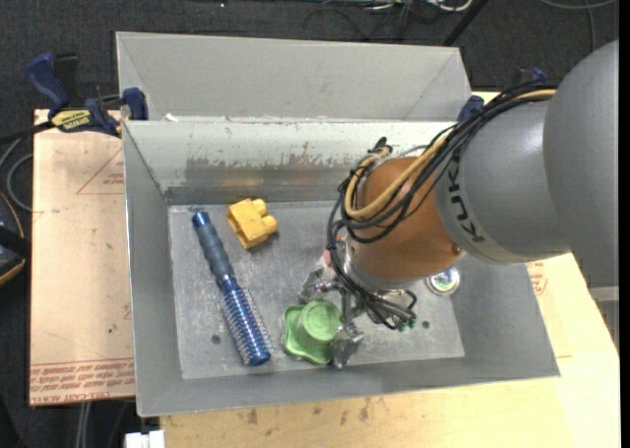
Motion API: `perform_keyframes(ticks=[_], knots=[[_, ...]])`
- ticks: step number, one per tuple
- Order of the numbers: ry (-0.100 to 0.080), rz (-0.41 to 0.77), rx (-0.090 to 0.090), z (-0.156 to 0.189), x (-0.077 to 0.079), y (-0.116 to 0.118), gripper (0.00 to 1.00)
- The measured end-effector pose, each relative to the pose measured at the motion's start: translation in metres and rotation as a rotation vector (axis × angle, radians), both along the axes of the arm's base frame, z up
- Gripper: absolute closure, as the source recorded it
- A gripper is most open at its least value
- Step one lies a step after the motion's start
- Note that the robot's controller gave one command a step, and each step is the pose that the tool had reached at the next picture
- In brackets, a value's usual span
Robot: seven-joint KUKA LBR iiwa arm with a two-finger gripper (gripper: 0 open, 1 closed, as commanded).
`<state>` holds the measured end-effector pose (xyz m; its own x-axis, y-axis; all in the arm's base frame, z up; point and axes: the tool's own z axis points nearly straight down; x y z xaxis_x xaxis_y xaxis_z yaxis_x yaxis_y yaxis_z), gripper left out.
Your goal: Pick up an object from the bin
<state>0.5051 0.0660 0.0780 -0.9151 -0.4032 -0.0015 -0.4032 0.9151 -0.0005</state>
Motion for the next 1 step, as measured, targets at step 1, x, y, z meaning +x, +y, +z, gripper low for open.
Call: perform_keyframes(ticks=[1], knots=[[-0.009,-0.012,0.002,0.1165,0.0063,0.0049,1.00]])
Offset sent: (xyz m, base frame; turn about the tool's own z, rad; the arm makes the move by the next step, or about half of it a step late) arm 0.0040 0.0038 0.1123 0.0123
